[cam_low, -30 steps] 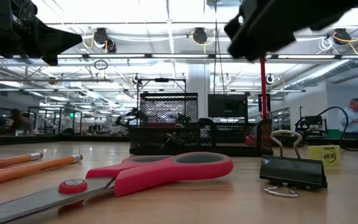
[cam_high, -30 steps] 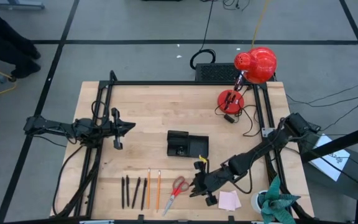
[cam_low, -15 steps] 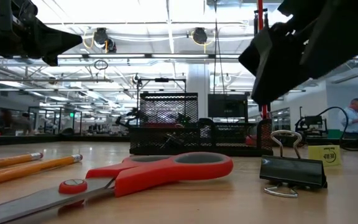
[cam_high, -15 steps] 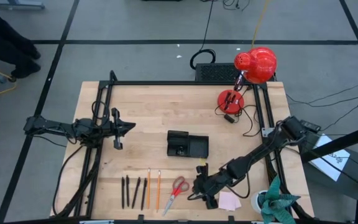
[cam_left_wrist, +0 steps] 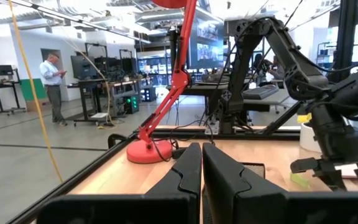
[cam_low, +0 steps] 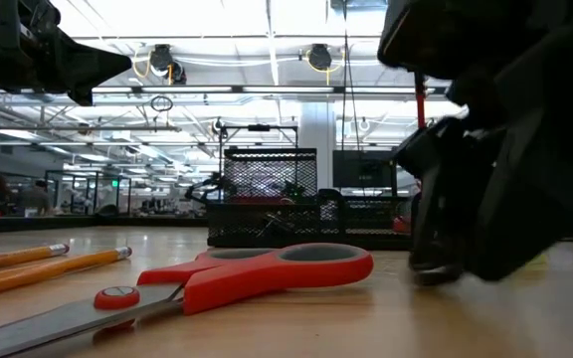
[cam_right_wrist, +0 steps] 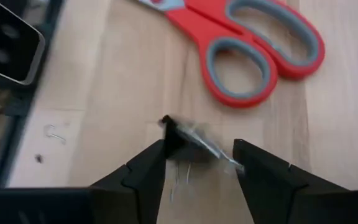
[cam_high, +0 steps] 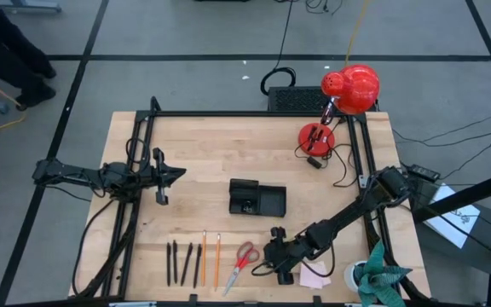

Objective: Pick and place office supplies into organizer
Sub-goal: Put the binder clip into the desk organizer

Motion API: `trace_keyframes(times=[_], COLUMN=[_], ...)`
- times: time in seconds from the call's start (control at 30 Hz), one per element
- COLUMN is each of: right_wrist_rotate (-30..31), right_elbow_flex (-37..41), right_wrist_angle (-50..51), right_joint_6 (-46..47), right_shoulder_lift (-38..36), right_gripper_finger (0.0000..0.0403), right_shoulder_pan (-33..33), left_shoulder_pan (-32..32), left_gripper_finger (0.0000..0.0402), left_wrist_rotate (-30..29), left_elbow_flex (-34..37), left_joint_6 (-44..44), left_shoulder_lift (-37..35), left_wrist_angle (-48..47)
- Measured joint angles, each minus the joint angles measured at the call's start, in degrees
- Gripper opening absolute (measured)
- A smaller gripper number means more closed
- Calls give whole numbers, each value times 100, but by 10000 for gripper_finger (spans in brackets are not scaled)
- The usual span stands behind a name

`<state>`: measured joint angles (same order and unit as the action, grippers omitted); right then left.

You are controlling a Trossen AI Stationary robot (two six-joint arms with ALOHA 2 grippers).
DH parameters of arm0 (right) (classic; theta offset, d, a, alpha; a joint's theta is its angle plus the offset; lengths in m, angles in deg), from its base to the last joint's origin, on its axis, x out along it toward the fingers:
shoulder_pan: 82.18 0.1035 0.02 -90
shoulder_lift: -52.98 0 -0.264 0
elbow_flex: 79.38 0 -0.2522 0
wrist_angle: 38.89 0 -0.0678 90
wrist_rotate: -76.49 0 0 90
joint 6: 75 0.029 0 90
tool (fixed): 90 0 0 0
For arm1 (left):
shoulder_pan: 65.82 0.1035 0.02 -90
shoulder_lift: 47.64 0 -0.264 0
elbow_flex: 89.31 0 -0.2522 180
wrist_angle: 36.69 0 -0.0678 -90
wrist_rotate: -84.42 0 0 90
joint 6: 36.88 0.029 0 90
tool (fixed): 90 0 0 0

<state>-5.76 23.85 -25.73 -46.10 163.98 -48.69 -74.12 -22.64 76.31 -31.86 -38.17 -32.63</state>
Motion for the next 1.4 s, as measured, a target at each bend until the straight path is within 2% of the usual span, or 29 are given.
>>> trace_keyframes(times=[0.4, 0.57, 0.8, 0.97, 1.23, 1.4], right_wrist_rotate=[-2, -1, -1, 181, 869, 869], right_elbow_flex=[-4, -1, 2, 2, 4, 3], right_wrist_angle=[184, 90, 31, 9, -4, 2], right_joint_6=[-29, -596, -1325, -1487, -1941, -2210], right_shoulder_lift=[16, 21, 29, 22, -263, -323], right_gripper_finger=[123, 105, 105, 107, 107, 107], right_shoulder_pan=[-81, -17, 127, 128, 335, 447], left_shoulder_pan=[2, 2, 1, 2, 0, 0], left_gripper_finger=[24, 24, 24, 24, 24, 24], left_wrist_rotate=[2, 4, 7, 18, 42, 39], left_elbow_flex=[0, 0, 0, 0, 0, 0], left_joint_6=[2, 2, 2, 3, -89, -105], left_shoulder_lift=[0, 0, 0, 0, 0, 0], left_wrist_angle=[0, 0, 0, -2, -2, -2])
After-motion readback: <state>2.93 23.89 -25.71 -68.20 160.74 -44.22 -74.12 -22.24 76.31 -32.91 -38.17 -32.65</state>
